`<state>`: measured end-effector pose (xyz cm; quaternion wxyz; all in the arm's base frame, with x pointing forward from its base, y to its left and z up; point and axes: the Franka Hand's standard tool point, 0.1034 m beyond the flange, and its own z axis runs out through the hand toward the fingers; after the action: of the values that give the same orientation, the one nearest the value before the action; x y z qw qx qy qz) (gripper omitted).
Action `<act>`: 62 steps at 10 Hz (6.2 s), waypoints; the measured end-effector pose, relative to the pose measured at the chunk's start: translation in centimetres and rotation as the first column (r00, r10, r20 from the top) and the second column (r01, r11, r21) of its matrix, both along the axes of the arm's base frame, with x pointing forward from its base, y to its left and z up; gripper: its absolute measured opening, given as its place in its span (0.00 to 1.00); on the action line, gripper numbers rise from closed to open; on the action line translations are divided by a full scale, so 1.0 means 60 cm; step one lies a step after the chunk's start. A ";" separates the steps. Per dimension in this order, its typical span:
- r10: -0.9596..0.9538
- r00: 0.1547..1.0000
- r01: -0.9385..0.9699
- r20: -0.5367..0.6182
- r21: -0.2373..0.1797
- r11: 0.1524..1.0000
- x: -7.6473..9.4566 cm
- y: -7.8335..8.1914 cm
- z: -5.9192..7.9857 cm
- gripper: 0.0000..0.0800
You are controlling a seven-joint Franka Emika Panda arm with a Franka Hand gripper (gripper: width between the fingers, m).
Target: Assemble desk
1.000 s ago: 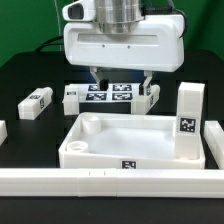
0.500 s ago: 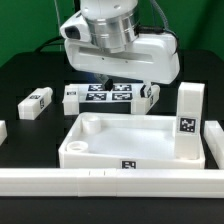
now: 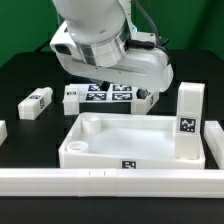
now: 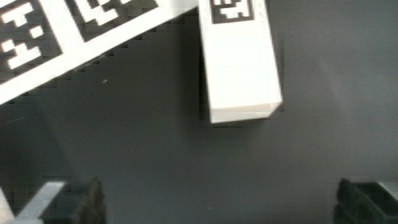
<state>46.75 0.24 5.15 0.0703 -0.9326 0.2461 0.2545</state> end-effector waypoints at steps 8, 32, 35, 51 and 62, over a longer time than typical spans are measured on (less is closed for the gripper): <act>0.080 0.984 -0.057 -0.159 0.147 0.987 -0.029 0.013 -0.014 0.81; 0.218 0.938 -0.152 -0.270 0.244 0.958 0.026 -0.020 0.035 0.36; 0.235 0.944 -0.184 -0.233 0.220 0.958 0.044 -0.021 0.037 0.36; 0.346 0.722 -0.228 0.599 -0.267 0.936 0.244 -0.064 0.164 0.36; 0.406 0.504 -0.069 0.762 -0.433 0.899 0.258 -0.120 0.167 0.36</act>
Offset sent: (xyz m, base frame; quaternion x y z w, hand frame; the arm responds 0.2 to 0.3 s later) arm 0.0000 0.0000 0.0000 0.0000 0.0000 0.0000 1.0000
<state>62.22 -6.93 15.19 -0.0225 -0.9604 0.0898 -0.2630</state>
